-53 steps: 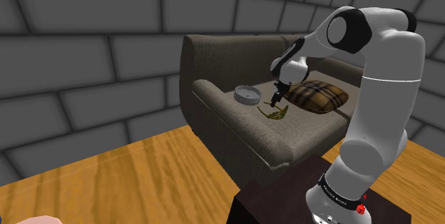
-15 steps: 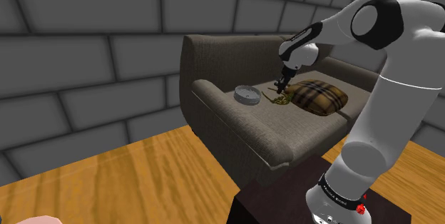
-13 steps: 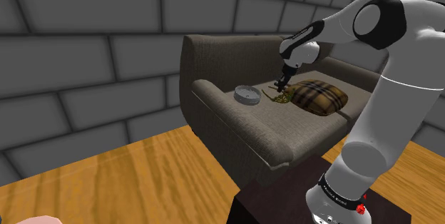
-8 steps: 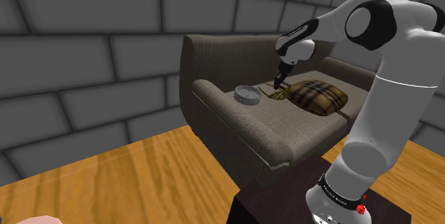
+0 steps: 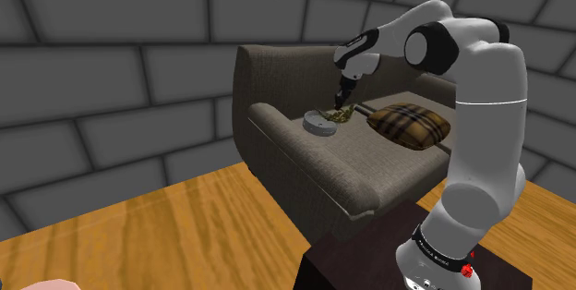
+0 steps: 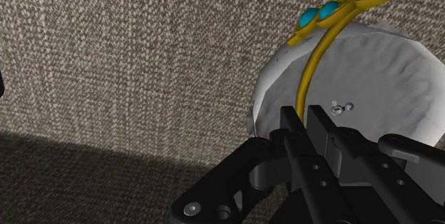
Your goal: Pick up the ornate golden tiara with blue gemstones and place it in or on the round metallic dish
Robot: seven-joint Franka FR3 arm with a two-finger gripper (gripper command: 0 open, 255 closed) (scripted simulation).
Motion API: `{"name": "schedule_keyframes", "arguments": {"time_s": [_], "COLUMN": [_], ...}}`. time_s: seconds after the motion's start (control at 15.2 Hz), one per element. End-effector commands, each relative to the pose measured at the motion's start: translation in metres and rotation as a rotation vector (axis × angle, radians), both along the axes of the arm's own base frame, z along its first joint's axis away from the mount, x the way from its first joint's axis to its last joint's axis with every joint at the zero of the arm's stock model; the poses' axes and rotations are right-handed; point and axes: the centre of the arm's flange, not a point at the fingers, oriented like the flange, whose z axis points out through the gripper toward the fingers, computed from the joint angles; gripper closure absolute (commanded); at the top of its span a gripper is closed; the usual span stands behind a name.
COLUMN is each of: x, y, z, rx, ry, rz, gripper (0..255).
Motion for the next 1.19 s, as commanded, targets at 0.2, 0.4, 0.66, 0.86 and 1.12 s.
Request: {"name": "schedule_keyframes", "arguments": {"time_s": [0.2, 0.4, 0.66, 0.86, 1.12], "x": [0.057, 0.057, 0.057, 0.057, 0.057], "y": [0.003, 0.003, 0.003, 0.003, 0.003], "z": [-0.009, -0.025, -0.047, -0.047, -0.047], "rx": [0.001, 0.001, 0.001, 0.001, 0.001], "ry": [-0.001, -0.001, -0.001, -0.001, -0.001], "rz": [0.000, 0.000, 0.000, 0.000, 0.000], "gripper": [255, 255, 255, 255, 255]}}
